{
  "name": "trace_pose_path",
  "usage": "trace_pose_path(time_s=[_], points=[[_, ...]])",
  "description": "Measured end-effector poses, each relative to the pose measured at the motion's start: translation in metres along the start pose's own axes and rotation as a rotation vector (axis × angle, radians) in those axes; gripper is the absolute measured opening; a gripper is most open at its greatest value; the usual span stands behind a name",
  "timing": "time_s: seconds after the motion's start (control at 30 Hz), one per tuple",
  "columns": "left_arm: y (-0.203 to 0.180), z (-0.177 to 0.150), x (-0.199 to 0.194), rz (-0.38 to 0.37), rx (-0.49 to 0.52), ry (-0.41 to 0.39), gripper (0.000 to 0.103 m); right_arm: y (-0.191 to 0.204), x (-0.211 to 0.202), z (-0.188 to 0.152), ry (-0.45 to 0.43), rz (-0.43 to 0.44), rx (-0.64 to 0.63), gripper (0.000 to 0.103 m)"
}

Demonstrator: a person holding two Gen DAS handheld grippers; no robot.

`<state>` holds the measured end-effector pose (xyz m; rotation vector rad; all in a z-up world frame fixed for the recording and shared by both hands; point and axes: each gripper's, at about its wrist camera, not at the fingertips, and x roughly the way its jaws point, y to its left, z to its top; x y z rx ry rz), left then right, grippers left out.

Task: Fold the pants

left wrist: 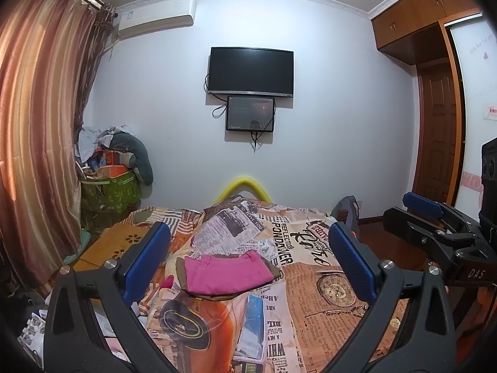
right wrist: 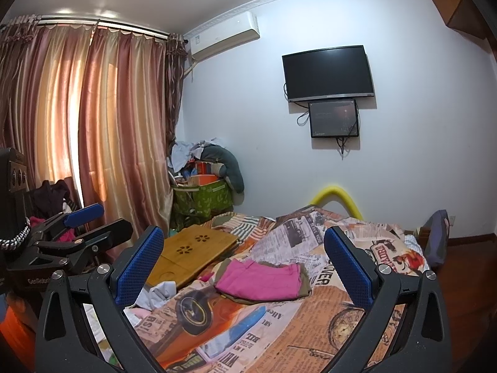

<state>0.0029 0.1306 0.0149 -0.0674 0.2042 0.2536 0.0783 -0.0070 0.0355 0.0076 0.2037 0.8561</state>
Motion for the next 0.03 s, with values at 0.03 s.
trace_pose_path(time_s=[0.03], points=[[0.0007,0.0003,0.0004,0.0,0.002,0.002,0.103,-0.0006,0.0003,-0.0003,0.001,0.0,0.001,0.103]])
